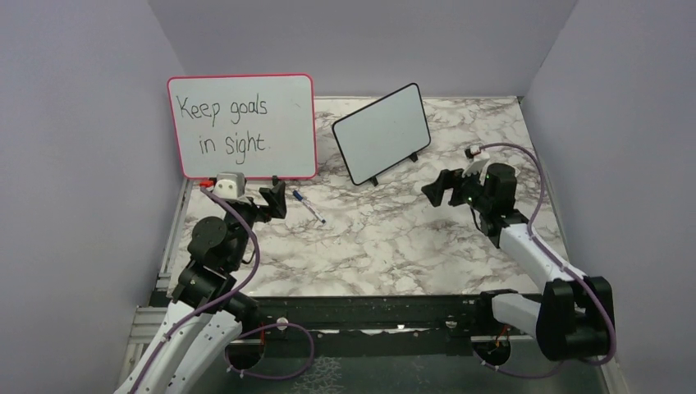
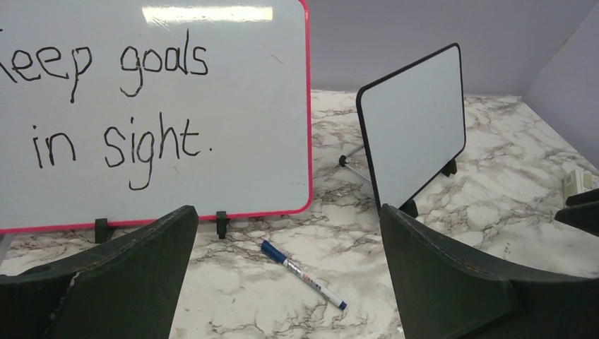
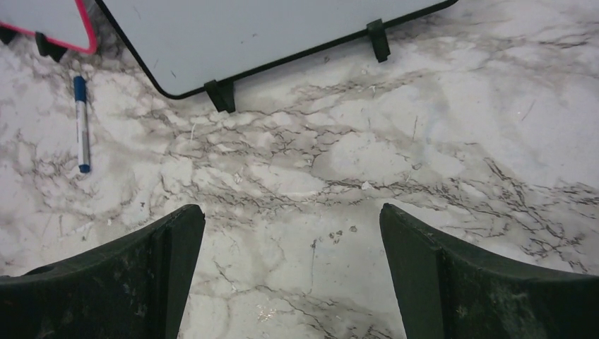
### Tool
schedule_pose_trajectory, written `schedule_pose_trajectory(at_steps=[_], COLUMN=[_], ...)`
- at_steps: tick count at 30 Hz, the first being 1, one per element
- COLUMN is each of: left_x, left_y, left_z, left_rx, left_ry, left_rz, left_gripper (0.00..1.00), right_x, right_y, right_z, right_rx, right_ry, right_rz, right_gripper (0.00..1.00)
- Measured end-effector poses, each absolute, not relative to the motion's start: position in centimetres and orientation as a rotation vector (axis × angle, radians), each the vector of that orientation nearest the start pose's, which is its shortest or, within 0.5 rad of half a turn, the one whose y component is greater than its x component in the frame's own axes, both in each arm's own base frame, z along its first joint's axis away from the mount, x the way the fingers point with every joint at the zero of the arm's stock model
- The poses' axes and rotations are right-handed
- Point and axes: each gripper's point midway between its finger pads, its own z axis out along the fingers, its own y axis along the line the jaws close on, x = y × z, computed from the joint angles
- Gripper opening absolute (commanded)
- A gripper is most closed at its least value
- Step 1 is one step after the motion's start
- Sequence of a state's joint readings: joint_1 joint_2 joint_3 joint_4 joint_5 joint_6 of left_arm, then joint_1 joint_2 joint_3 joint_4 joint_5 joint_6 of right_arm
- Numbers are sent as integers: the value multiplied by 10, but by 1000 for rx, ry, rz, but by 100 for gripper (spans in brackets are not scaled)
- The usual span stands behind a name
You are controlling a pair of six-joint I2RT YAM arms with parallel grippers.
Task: Write a sentence on the whiteboard
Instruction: Move the whiteboard to the center of the board.
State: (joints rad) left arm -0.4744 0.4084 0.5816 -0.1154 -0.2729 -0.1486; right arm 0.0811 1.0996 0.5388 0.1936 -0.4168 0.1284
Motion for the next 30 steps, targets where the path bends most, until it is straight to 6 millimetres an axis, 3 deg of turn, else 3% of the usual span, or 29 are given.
schedule_pose_trajectory(at_steps=[4,9,14,22,26,30], left_x=[247,249,249,249,249,250], left_y=[-83,-86,-87,-87,-88,-88], left_z=[288,284,283,282,280,278], left_rx=[48,68,77,87,91,93], left_ry=[1534,1550,1550,1552,1557,1560], left_rz=[-288,-282,-282,-279,-278,-276], left_gripper=[99,99,99,99,99,99], right_x=[343,356,370,392,405,415], right_y=[126,167,201,245,260,270], right_z=[122,112,98,78,72,69], right_rx=[-321,-460,-531,-584,-598,-597], right_ry=[1988,1979,1988,2007,2005,2003], right_rz=[592,630,618,534,486,453], right_gripper=[97,96,87,68,52,46])
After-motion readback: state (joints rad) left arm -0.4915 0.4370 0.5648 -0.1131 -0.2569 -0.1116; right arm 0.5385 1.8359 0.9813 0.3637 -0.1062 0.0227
